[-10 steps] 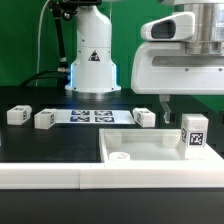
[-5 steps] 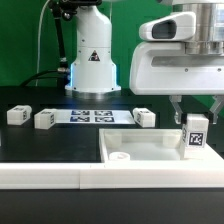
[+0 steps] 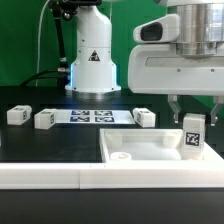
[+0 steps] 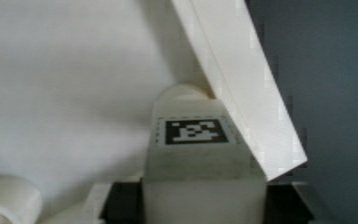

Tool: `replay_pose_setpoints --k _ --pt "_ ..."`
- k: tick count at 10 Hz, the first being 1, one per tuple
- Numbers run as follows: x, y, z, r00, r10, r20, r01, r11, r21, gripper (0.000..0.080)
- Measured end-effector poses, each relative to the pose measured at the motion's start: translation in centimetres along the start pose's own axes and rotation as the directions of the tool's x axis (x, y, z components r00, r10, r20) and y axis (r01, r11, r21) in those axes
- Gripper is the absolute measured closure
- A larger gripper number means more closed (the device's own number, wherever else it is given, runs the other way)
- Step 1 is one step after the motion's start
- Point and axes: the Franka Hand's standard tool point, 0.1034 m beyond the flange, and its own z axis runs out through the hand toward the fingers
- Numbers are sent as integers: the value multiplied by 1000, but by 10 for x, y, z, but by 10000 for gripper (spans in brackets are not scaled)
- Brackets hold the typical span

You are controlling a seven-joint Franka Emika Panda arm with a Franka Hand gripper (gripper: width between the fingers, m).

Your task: Assemble one leg

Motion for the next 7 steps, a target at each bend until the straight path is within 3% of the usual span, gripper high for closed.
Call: replay_pose_setpoints --k 3,5,7 --pt "1 0 1 955 296 2 -296 955 7 509" --pt "0 -1 1 855 519 3 -519 855 7 509" --pt "-1 -2 1 672 740 11 -740 672 7 509"
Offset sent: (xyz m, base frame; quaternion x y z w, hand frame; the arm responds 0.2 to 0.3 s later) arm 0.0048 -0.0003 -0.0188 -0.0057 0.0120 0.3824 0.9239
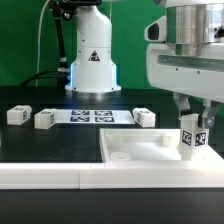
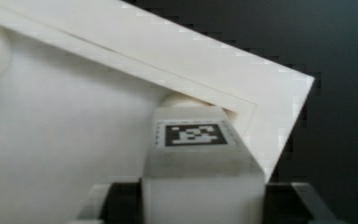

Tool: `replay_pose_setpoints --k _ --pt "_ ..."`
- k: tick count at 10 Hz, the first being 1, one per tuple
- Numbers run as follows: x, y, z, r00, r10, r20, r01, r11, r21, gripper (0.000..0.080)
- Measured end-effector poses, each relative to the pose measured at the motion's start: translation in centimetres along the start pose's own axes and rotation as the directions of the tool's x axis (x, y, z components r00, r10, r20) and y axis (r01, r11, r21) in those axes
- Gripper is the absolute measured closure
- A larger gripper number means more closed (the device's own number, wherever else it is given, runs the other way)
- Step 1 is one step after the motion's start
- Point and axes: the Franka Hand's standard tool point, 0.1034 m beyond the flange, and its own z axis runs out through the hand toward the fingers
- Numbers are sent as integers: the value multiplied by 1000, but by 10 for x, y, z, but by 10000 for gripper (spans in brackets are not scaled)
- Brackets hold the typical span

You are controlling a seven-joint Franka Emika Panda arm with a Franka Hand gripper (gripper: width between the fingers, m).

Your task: Assemble one leg

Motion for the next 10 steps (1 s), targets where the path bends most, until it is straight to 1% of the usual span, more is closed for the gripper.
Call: replay_pose_setpoints --k 1,2,4,6,7,8,9,10 --pt "3 0 0 998 56 13 -56 998 6 509" --pt "3 0 0 994 108 25 -108 994 7 509" --pt "2 0 0 994 105 26 -105 994 7 509" --pt "-1 0 -1 1000 11 27 -12 1000 9 204" --pt "-3 0 -1 995 -96 23 96 995 9 167" --pt "-6 0 0 978 -208 20 208 978 10 167" --pt "-8 0 0 961 -276 19 275 961 11 153" --pt "-8 0 0 914 -406 11 406 914 9 153"
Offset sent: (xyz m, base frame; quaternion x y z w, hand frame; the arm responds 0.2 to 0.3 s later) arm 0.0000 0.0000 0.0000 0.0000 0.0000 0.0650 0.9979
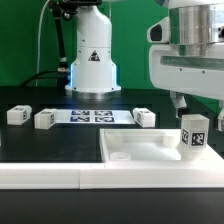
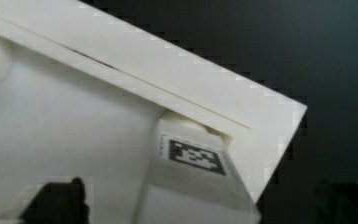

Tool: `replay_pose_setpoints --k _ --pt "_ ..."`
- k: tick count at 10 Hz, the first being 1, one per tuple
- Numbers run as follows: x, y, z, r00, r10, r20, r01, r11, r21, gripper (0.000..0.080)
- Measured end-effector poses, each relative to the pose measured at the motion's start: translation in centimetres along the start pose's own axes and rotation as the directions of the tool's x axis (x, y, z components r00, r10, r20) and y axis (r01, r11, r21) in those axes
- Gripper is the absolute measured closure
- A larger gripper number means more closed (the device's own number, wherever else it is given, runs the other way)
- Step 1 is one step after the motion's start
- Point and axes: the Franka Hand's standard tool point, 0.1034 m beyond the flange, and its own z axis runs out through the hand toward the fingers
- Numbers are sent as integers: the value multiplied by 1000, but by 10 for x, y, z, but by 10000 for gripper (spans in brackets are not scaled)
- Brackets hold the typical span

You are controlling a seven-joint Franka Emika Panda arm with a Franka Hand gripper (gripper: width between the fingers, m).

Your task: Assemble one leg

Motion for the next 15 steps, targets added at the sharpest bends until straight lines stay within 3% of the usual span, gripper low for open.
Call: replay_pose_setpoints --k 3,6,7,9,11,12,13,15 --pt "2 -1 -2 931 -364 -23 363 931 -42 151" --pt "4 2 -1 789 -614 -28 609 788 -91 151" --pt "5 2 -1 708 -706 -20 701 705 -106 151" --pt "5 4 1 606 -795 -2 790 602 -115 151" --pt "9 6 0 580 -814 2 809 576 -116 151" --pt "8 6 0 581 -814 2 808 577 -116 280" --pt "9 6 0 581 -814 2 808 577 -116 280" --pt "8 6 0 583 -813 1 807 579 -116 509"
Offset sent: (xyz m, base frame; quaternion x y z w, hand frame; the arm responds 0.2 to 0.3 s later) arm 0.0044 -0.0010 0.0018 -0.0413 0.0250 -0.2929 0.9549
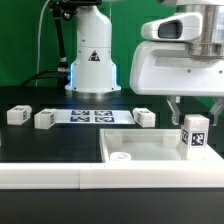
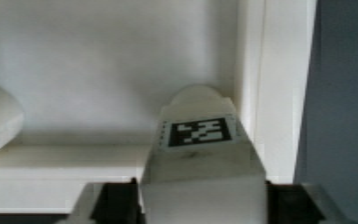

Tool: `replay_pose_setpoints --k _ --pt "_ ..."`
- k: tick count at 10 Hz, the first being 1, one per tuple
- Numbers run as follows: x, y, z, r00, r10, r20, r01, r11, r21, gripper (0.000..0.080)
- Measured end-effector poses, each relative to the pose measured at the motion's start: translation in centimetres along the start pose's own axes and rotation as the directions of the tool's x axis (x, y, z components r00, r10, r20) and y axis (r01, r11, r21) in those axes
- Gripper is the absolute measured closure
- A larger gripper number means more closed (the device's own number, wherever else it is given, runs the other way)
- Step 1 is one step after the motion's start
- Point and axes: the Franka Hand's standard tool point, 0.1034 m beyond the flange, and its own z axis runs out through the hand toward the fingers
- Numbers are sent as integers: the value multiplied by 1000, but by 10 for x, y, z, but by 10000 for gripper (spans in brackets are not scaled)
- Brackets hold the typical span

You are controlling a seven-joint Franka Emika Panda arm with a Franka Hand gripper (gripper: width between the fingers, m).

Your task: Assemble one leg

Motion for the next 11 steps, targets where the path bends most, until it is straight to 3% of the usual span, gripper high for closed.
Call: replay_pose_setpoints --k 3,4,5,6,9,11 --pt "0 0 0 1000 21 0 -21 1000 1 509" --pt "2 2 0 976 220 0 -220 975 37 509" --pt "3 2 -1 926 378 7 -377 924 62 509" --pt "3 2 -1 859 512 16 -512 856 70 509" --pt "3 1 0 725 688 35 -688 722 67 509" --pt "3 0 0 558 828 50 -830 555 58 509"
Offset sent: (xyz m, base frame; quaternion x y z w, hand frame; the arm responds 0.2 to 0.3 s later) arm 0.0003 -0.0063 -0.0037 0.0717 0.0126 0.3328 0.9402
